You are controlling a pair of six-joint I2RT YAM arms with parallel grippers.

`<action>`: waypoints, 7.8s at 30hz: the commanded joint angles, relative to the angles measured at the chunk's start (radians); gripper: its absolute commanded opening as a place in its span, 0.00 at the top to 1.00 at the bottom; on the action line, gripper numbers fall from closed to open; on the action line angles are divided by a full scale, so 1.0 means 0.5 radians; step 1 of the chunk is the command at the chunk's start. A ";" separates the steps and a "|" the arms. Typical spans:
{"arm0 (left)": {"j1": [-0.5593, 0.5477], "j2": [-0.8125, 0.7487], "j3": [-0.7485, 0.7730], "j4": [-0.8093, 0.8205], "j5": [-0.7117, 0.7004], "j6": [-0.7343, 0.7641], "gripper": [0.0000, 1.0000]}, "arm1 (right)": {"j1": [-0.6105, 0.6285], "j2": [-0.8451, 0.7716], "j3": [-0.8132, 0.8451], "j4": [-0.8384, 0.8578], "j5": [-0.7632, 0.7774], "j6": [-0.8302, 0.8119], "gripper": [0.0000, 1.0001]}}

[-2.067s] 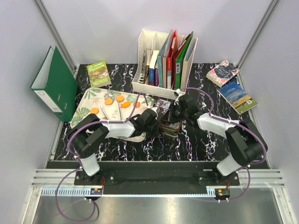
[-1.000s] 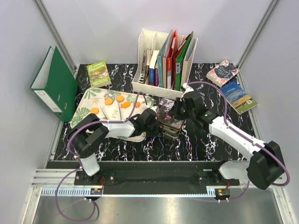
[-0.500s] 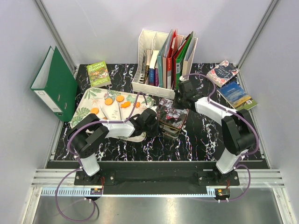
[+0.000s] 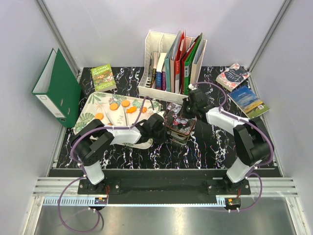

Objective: Pack the cookies

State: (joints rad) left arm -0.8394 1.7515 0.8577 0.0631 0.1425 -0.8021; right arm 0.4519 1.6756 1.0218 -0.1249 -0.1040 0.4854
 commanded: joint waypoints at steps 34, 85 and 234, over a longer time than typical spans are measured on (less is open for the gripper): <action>-0.064 -0.239 -0.562 1.147 -0.555 -0.040 0.96 | 0.149 -0.329 -0.574 0.050 -0.191 0.170 0.99; -0.070 -0.236 -0.617 1.230 -0.518 -0.086 0.96 | -0.312 0.207 0.601 -0.364 0.260 -0.054 0.94; 0.084 -0.147 0.061 0.297 -0.500 0.171 0.81 | -0.011 -0.600 -0.941 0.372 -0.433 0.287 0.96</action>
State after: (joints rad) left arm -0.8009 1.6730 0.9092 0.1860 -0.1238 -0.7097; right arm 0.4332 1.2869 0.6643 -0.0158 -0.2726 0.6090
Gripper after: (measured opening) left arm 0.180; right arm 0.054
